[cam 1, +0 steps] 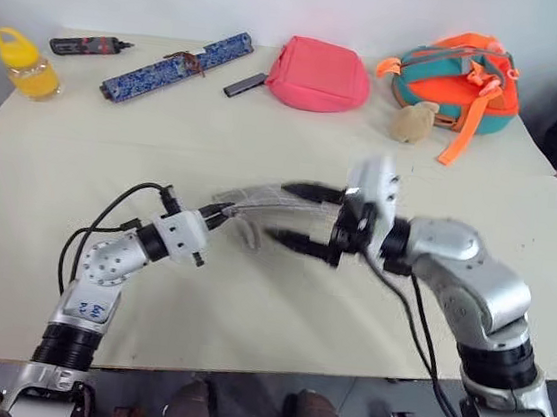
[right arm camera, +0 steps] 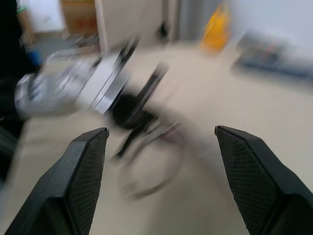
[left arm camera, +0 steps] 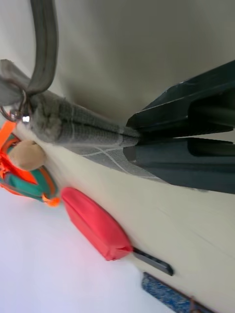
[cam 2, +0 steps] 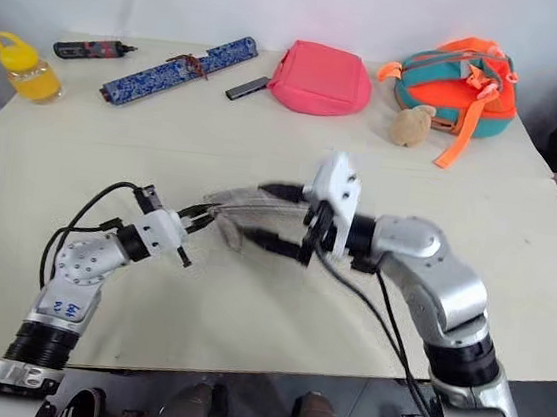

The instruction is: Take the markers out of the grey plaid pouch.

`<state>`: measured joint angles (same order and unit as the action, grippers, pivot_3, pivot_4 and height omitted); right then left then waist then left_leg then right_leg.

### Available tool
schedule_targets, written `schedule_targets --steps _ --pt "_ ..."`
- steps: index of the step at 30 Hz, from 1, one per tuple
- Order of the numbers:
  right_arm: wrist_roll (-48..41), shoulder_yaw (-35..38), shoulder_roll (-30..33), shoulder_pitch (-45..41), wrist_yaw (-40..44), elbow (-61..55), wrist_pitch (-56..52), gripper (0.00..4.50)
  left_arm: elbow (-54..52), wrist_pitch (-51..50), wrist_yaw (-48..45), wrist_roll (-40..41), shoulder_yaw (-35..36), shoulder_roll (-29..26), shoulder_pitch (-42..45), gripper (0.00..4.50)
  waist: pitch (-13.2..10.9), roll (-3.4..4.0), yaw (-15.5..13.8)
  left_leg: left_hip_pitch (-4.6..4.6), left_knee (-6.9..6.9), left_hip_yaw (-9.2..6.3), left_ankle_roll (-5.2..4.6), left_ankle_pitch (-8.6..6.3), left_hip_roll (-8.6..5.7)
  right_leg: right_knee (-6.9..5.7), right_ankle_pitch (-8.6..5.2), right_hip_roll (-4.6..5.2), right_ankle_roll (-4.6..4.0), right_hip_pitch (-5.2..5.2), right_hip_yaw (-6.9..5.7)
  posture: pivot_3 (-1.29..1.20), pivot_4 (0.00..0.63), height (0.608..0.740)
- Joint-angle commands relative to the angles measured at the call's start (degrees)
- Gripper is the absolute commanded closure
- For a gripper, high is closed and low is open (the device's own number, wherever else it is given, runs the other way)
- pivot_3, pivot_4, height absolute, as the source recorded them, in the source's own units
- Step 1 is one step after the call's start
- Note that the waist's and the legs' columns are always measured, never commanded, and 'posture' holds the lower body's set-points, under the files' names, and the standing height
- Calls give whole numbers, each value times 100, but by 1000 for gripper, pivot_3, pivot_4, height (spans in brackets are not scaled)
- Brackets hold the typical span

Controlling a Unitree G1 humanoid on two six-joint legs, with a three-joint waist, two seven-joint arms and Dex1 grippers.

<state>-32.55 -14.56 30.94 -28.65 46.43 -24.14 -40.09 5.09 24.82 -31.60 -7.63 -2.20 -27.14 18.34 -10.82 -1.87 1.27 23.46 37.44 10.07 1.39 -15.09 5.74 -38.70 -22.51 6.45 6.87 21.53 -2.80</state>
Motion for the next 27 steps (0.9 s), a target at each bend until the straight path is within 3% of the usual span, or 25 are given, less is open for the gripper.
schedule_targets --steps 1,9,12,21,27 --pt "126 -26 -144 194 -345 -208 -128 870 -334 -43 202 -170 -100 41 -51 4500 0 0 11 3 1 2 -2 1 0 5 0 0 0 1 1 0 150 740" --pt "335 -59 -734 305 -877 12 -182 870 -495 -71 251 -233 -255 -7 -182 4500 0 0 26 -2 2 1 0 4 5 -4 1 -4 -2 2 0 0 150 740" --pt "428 -132 -795 356 -874 47 -158 1470 -533 -103 261 -216 -278 4 -178 4500 0 0 25 0 2 3 -2 3 3 1 1 -2 -2 2 0 0 150 740" --pt "763 -3 -930 311 -931 321 37 4477 -598 -160 288 -162 -244 -29 -241 4500 0 0 31 -1 -2 3 -1 3 4 1 1 -4 -2 2 -1 0 150 740" --pt "1016 213 -428 286 -507 748 410 4477 -602 -96 201 130 -24 -182 -402 4500 0 0 29 0 -3 3 -2 3 3 5 1 -3 -2 2 -1 0 150 740"
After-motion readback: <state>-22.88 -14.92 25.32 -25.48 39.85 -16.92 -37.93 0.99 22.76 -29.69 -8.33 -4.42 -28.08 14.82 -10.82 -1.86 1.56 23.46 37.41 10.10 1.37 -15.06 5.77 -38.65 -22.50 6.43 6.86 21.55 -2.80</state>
